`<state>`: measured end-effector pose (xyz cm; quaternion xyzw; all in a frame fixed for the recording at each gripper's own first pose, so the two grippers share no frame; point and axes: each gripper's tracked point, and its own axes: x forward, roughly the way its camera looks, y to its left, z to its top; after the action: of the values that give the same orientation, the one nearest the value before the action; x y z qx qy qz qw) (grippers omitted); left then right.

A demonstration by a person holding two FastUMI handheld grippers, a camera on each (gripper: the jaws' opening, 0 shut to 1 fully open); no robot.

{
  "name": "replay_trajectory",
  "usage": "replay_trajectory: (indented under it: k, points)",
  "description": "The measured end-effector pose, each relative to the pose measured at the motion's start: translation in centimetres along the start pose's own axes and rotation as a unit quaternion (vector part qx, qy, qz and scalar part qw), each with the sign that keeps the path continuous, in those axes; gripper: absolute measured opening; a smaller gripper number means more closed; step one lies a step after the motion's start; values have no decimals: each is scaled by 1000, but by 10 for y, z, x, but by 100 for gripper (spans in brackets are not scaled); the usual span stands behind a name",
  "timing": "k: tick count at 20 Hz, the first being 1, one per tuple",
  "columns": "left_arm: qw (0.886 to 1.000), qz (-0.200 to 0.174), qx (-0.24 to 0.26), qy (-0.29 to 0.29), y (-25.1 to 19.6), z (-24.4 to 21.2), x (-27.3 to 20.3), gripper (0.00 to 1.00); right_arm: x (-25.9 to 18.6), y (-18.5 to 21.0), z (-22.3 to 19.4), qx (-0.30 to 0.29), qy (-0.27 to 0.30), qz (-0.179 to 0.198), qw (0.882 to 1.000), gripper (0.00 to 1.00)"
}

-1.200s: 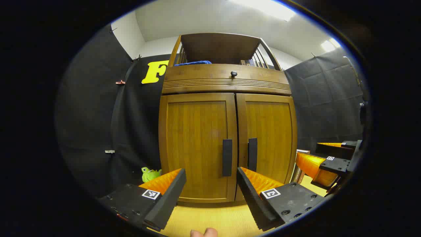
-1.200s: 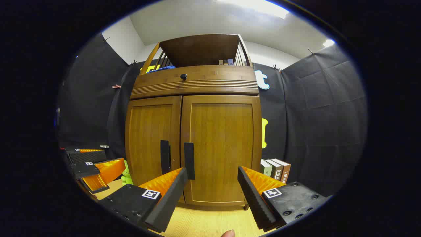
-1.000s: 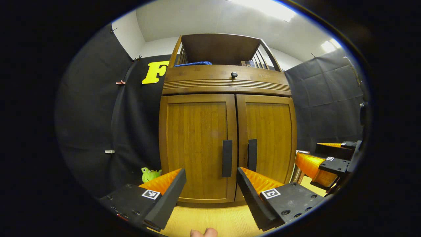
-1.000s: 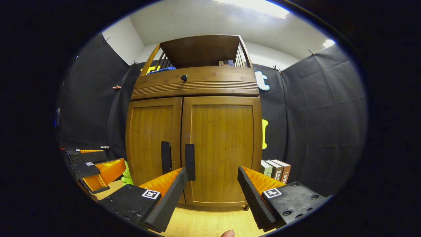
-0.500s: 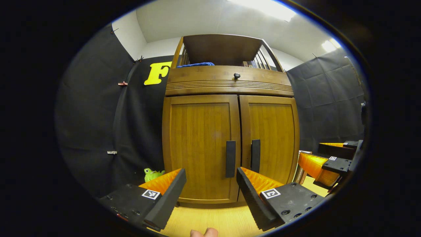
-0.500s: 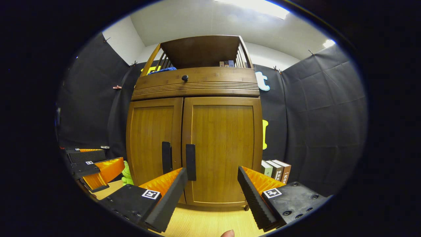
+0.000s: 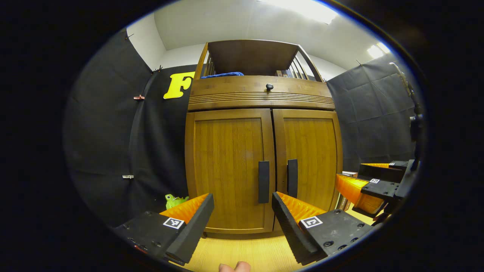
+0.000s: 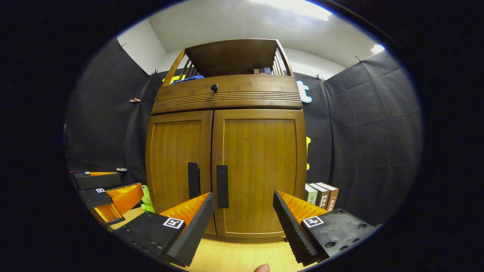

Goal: Open the right door of the double-door shoe cabinet with the right hand, and open the left door with the left hand.

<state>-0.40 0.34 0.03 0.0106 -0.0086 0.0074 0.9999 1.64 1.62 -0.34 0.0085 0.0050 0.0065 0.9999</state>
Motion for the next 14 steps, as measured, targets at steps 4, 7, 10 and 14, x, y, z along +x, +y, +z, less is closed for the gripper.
replay_trajectory:
  k: [4, 7, 10, 14]
  points:
    - [1000, -2, 2, -5, -2, 2, 0, 96, 31, 13, -13, -4, 8, 3, 1000, 98]
    - [1000, 2, 13, -12, 0, 3, 0, 96, 60, 26, -35, -1, 25, 11, 1000, 98]
    - [1000, 2, 14, -12, -1, -1, -2, 96, 89, 34, -45, -1, 27, 12, 1000, 98]
    - [1000, 4, 25, -12, 1, -5, -4, 96, 126, 39, -64, 3, 36, 13, 999, 96]
